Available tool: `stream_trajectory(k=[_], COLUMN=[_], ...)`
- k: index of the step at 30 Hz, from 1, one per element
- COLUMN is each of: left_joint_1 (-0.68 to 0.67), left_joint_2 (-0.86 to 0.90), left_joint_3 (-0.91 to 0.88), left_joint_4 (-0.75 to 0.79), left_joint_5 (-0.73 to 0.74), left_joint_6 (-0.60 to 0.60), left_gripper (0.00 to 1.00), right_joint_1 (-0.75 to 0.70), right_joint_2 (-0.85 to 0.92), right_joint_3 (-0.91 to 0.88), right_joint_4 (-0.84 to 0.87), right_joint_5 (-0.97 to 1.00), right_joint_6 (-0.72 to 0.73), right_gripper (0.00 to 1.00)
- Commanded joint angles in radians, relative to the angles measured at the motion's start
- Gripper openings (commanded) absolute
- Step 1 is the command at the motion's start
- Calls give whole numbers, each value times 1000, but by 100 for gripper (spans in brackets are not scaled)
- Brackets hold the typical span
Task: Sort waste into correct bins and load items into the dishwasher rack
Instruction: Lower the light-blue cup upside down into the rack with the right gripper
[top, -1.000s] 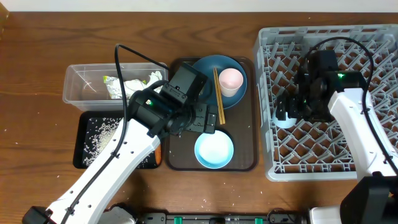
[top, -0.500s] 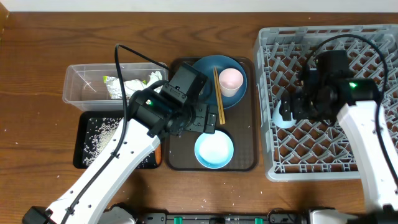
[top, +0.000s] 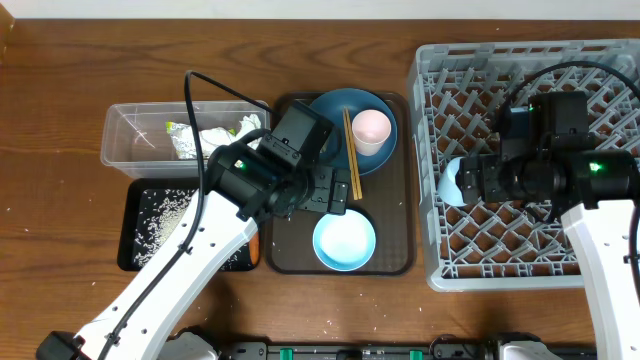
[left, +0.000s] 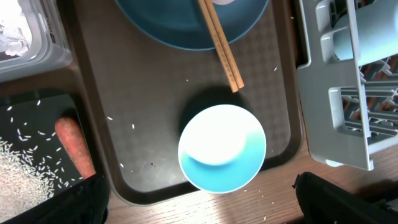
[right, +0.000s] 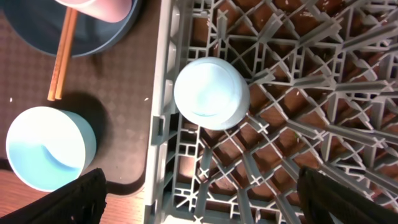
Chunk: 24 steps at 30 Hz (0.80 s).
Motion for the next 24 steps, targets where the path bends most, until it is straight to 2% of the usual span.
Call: stream_trajectory(k=[1,3,6,7,15,21,24], left_joint_1=[0,0,0,0,0,0,0], left_joint_2=[-4,-4,-4,-4,-4,-3,-3], left_joint_3=[-1,-1,-1,-1,-1,-1,-1], left_joint_4=[-2,-2,-2,-2,-2,-2,-2], left_joint_5=[-16,-16,-16,-16,-16,-16,-16], left_joint_6=[1,1,1,1,1,1,1], left_gripper=[98,98,98,98,98,98,98], right_joint_1=[4,4,4,4,4,5,5], right_joint_2=[-1,-1,-1,-1,1,17,45], right_joint_3=[-10,-20,-34,-38,-48,-48,-49], right_joint_4=[6,23,49,55,97,122,125], right_joint_5=[-53,-90,-110,-110,-109,-110,-110], right_joint_6=[-17,-18,-17,-18,-21,-19,-16], right_gripper=[90,78,52,47,48,30,26])
